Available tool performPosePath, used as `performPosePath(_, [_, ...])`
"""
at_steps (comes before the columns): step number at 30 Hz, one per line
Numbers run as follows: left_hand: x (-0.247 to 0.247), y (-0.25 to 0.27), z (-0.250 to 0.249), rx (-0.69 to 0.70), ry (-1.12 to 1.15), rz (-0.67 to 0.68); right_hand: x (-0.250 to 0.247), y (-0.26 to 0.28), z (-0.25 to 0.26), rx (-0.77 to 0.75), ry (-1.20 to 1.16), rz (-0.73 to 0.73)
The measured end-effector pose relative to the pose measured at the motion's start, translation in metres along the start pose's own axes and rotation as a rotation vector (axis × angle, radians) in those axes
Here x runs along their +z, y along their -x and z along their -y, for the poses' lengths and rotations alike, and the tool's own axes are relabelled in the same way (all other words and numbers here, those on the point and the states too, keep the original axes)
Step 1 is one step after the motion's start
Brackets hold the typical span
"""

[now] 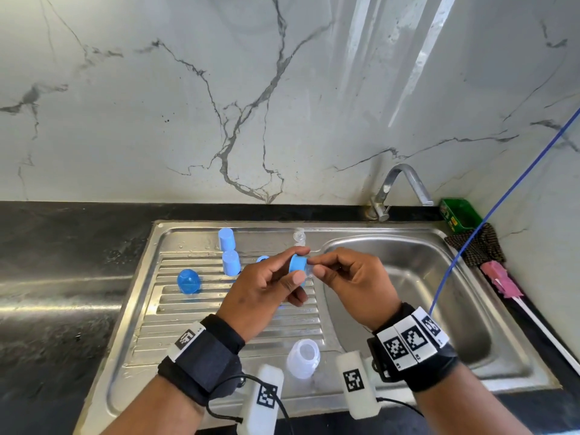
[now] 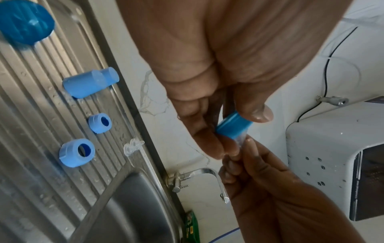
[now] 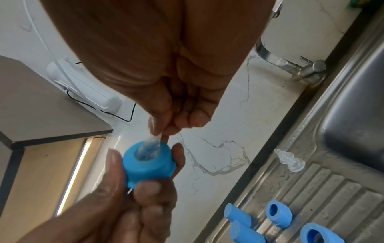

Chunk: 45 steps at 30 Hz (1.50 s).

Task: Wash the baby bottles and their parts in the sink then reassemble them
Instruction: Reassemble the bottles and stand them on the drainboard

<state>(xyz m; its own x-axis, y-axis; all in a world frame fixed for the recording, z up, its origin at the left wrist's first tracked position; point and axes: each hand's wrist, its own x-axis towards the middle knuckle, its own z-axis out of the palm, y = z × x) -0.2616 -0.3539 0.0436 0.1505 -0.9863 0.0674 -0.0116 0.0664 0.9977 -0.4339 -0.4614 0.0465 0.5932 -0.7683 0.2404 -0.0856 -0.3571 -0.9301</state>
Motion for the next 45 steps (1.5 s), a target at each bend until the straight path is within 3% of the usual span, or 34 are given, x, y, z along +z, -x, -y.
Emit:
performPosePath(7, [-0.012,0.005,0.001,-0.012,0.049,0.108,-0.011,-0.015,0.008,0.067,-0.133,0.179])
performPosePath(12, [-0.005,0.004,-0.007,-0.093,0.208,-0.029,-0.006,-0.007,0.007,0.007,-0.019,0.148])
performPosePath(17, [0.003,0.005,-0.010,-0.177,0.226,-0.026,-0.001,0.004,0.003,-0.167,0.042,0.111])
performPosePath(23, [0.011,0.006,-0.001,-0.050,0.159,-0.088,0.005,0.010,0.001,0.000,0.048,-0.057])
performPosePath(27, [0.015,0.004,-0.001,-0.023,0.057,-0.103,0.000,0.011,0.004,-0.123,0.032,-0.013])
performPosePath(31, [0.019,0.004,0.000,-0.010,0.103,-0.016,-0.004,0.009,-0.001,-0.187,0.056,-0.033])
performPosePath(45, [0.021,0.003,0.003,-0.071,0.293,0.094,-0.017,-0.004,0.008,0.064,-0.286,0.135])
